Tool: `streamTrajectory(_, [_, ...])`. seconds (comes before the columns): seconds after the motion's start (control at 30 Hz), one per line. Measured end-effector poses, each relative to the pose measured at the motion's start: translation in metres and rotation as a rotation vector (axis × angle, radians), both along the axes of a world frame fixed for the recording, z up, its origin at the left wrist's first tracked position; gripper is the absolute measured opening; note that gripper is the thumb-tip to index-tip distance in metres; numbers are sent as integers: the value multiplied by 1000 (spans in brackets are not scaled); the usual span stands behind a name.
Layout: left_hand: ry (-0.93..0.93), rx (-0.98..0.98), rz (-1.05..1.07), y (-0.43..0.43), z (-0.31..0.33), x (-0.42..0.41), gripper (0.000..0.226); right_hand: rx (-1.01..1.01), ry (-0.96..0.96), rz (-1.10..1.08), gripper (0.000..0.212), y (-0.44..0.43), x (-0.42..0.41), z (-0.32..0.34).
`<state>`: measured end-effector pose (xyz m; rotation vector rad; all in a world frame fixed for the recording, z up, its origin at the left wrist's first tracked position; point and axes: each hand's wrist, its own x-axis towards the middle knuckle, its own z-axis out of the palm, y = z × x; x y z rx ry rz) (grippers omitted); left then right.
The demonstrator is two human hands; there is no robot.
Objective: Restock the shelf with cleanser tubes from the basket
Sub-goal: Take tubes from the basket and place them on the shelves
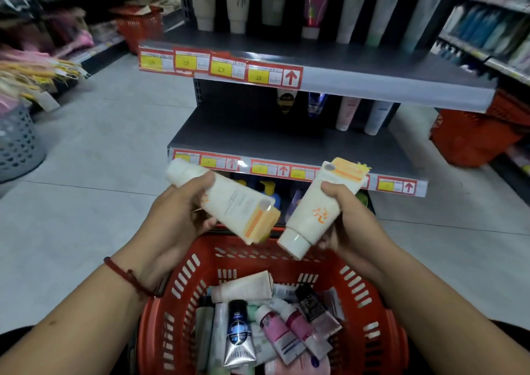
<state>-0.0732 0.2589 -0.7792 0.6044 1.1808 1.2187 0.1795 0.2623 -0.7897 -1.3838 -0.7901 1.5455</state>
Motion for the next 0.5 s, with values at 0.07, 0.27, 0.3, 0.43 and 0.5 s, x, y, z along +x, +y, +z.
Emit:
streamTrajectory(0.07, [-86, -17, 45, 1, 0, -2, 31, 15, 82, -53, 38, 1, 3, 3])
streamTrajectory(0.27, [-260, -95, 166, -2, -2, -4, 31, 4, 211, -198, 49, 5, 13, 8])
streamTrajectory(0.3, [-268, -106, 166, -2, -2, -4, 27, -7, 234, -202, 48, 5, 15, 8])
streamTrajectory(0.43, [-246, -163, 227, 0, -6, -5, 24, -47, 349, -238, 46, 4, 21, 8])
streamTrajectory(0.5, [-324, -176, 250, 2, -6, -5, 21, -83, 372, -266, 37, 3, 23, 9])
